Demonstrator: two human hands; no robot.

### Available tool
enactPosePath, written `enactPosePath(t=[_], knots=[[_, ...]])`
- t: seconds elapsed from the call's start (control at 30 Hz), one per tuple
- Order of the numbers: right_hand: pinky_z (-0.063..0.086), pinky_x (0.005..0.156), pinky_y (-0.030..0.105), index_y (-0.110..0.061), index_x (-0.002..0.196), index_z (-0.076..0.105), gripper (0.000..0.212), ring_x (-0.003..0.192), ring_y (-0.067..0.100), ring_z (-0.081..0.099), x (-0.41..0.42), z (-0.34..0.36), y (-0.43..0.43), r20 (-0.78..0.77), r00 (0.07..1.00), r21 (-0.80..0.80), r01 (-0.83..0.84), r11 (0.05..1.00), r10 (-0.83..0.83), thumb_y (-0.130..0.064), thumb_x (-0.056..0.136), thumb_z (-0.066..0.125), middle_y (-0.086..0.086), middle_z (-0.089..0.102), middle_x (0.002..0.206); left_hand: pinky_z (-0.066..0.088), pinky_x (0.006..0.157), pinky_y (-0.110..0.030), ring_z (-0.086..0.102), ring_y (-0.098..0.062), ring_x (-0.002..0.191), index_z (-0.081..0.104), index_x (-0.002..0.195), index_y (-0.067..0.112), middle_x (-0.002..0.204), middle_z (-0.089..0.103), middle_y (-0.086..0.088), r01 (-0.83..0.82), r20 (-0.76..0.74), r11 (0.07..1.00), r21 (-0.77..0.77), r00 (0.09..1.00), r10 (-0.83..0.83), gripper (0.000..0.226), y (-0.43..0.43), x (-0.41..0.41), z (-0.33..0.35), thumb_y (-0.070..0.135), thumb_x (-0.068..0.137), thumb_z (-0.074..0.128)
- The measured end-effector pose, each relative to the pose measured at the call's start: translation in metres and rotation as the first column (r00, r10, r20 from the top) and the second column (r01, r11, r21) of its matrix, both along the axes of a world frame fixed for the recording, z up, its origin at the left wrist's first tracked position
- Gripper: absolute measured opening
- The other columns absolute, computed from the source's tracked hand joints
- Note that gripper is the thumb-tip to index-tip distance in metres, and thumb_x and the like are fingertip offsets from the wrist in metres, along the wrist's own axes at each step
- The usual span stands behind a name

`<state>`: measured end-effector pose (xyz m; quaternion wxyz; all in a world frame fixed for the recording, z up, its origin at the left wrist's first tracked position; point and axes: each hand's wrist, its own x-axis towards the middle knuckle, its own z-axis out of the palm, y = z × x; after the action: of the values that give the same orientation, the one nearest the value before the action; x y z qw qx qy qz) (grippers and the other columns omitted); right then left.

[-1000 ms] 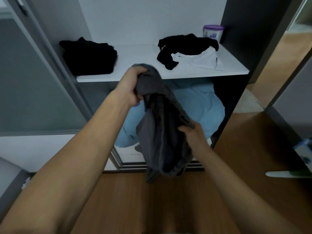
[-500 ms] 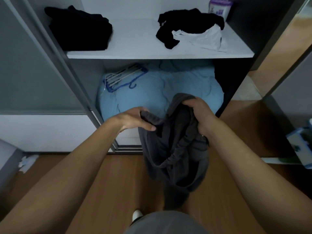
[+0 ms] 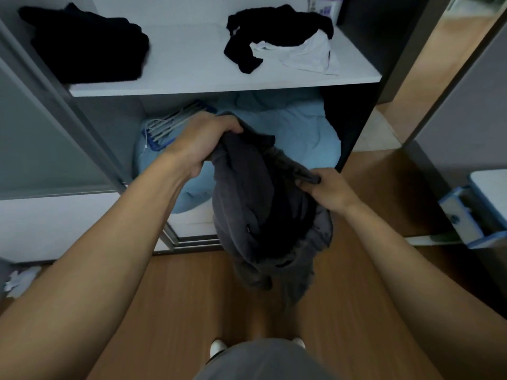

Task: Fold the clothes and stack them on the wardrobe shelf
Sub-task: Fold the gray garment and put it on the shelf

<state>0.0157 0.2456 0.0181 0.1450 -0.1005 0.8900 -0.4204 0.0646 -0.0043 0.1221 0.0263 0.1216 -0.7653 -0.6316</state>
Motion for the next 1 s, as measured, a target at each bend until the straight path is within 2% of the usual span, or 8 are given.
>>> enactPosePath(t=[0.13,0.23,0.33,0.43,0.57,0.8,0.9,1.0], knots=[[0.049,0.067,0.034,-0.022,0.077,0.062,0.029,0.077,0.023,0.062,0.014,-0.023,0.003,-0.024,1.0,0.243,-0.001,0.97,0.007,-0.045,0.095,0.058,0.001,0.064,0.08,0.041,0.071,-0.039,0.057,-0.024,0.071,0.064,0.062,0.016,0.072,0.059,-0.01,0.04,0.025,0.999,-0.017,0.999,-0.04,0.01,0.023,-0.002,0.01,0.024,0.064,0.07],[0.049,0.069,0.034,-0.021,0.078,0.051,0.032,0.084,0.027,0.063,0.017,-0.023,-0.001,-0.003,0.999,0.539,-0.038,0.841,0.047,-0.047,0.095,0.054,0.005,0.063,0.088,0.038,0.056,-0.027,0.052,-0.013,0.056,0.056,0.047,0.025,0.056,0.053,0.002,0.042,0.021,0.991,-0.13,0.999,-0.039,0.027,0.028,-0.002,0.008,0.023,0.07,0.07],[0.048,0.068,0.031,-0.024,0.075,0.046,0.032,0.079,0.023,0.067,0.018,-0.018,-0.003,0.061,0.995,0.596,-0.096,0.797,0.075,-0.05,0.092,0.056,0.002,0.064,0.081,0.028,0.041,-0.016,0.041,-0.008,0.041,0.049,0.037,0.025,0.044,0.044,0.009,0.005,-0.006,0.984,-0.18,1.0,-0.006,0.042,0.028,-0.001,0.005,0.022,0.073,0.068],[0.058,0.07,0.029,-0.014,0.083,0.06,0.036,0.054,0.014,0.071,0.02,-0.016,-0.004,0.266,0.963,0.509,-0.18,0.842,0.045,-0.049,0.092,0.06,0.0,0.073,0.064,0.027,0.039,-0.018,0.039,-0.009,0.041,0.046,0.039,0.027,0.043,0.043,0.008,-0.034,-0.053,0.984,-0.173,0.998,0.025,0.039,0.026,0.002,0.004,0.023,0.071,0.068],[0.043,0.038,0.019,0.002,0.084,0.062,0.032,0.039,0.013,0.061,0.026,-0.008,-0.013,0.493,0.87,0.188,-0.094,0.978,-0.012,-0.027,0.099,0.06,0.007,0.068,0.05,0.025,0.039,-0.016,0.038,-0.007,0.041,0.045,0.037,0.026,0.043,0.042,0.009,-0.056,-0.084,0.983,-0.173,0.996,0.042,0.043,0.022,0.004,-0.002,0.02,0.073,0.068],[0.048,0.055,0.026,-0.008,0.074,0.052,0.027,0.058,0.019,0.061,0.052,-0.016,-0.081,0.357,0.933,-0.253,0.143,0.957,-0.044,-0.008,0.099,0.043,0.009,0.064,0.063,0.026,0.037,-0.017,0.038,-0.005,0.037,0.048,0.035,0.025,0.04,0.043,0.01,-0.033,-0.099,0.981,-0.189,0.995,0.015,0.045,0.023,0.007,-0.016,0.018,0.075,0.068],[0.042,0.069,0.035,-0.009,0.073,0.05,0.028,0.08,0.026,0.057,0.053,-0.033,-0.092,0.116,0.985,0.104,-0.141,0.985,0.129,-0.01,0.1,0.043,0.012,0.058,0.078,0.027,0.038,-0.016,0.04,-0.006,0.038,0.048,0.038,0.026,0.041,0.044,0.009,-0.031,-0.106,0.986,-0.161,0.994,0.014,0.042,0.022,0.008,-0.017,0.019,0.075,0.068],[0.046,0.087,0.042,-0.006,0.121,0.06,0.031,0.113,0.035,0.059,0.058,-0.04,-0.093,0.241,0.927,0.46,-0.37,0.807,0.288,-0.025,0.101,0.047,0.017,0.062,0.122,0.027,0.038,-0.018,0.041,-0.007,0.039,0.048,0.037,0.027,0.041,0.045,0.009,-0.067,-0.115,0.99,-0.123,0.992,0.053,0.042,0.018,0.006,-0.016,0.02,0.072,0.069]])
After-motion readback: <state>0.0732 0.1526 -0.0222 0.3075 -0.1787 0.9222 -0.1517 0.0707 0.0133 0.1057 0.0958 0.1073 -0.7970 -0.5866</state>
